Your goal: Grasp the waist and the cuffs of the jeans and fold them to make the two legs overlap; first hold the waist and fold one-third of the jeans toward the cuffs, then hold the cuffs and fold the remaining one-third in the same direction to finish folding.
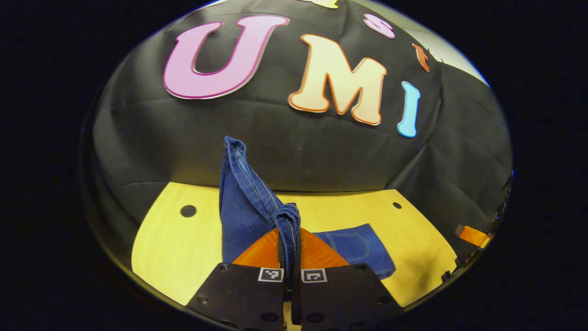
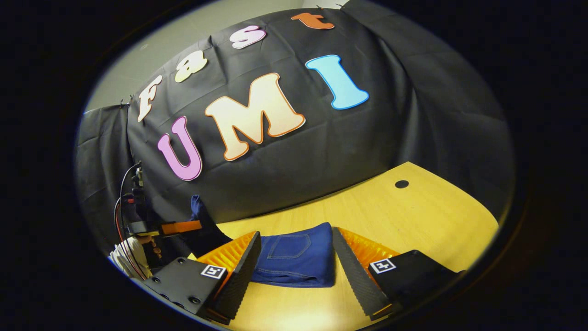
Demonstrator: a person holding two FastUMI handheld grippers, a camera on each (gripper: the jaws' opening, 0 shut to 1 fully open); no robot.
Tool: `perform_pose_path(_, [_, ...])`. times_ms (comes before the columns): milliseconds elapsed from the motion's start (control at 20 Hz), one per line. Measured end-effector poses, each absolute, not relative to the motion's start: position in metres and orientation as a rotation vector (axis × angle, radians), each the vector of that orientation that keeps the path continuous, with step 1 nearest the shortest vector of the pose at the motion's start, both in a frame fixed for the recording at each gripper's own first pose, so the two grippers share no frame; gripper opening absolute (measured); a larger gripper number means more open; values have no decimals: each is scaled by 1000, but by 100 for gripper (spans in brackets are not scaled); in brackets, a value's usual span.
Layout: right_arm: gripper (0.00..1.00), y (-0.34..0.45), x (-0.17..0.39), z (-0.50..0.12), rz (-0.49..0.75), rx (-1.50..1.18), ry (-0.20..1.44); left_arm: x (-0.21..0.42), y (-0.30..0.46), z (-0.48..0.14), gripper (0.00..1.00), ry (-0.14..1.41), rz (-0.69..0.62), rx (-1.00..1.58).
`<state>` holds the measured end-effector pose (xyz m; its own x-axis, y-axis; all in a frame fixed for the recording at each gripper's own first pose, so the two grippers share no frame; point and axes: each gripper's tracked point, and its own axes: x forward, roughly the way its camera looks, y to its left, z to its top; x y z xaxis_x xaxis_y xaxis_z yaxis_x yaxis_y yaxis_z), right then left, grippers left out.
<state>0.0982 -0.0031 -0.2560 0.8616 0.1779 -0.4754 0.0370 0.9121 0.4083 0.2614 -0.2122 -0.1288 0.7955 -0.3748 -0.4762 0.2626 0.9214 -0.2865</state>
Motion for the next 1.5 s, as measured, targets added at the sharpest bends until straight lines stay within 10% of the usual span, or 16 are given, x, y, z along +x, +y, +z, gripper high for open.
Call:
perform_pose_path(600, [98,-44,82,-275,131,414,586,240,-355,-214,3,630,-406,-239])
perform_pose_path(650, [98,-44,85,-272,125,410,575,234,-353,-202,10,613,-392,-245])
perform_pose_path(800, [98,-37,86,-241,113,389,472,229,-335,-149,100,448,-336,-183])
perform_pose_path(1500, [97,86,-28,-87,196,154,122,56,-198,23,95,107,-225,-51])
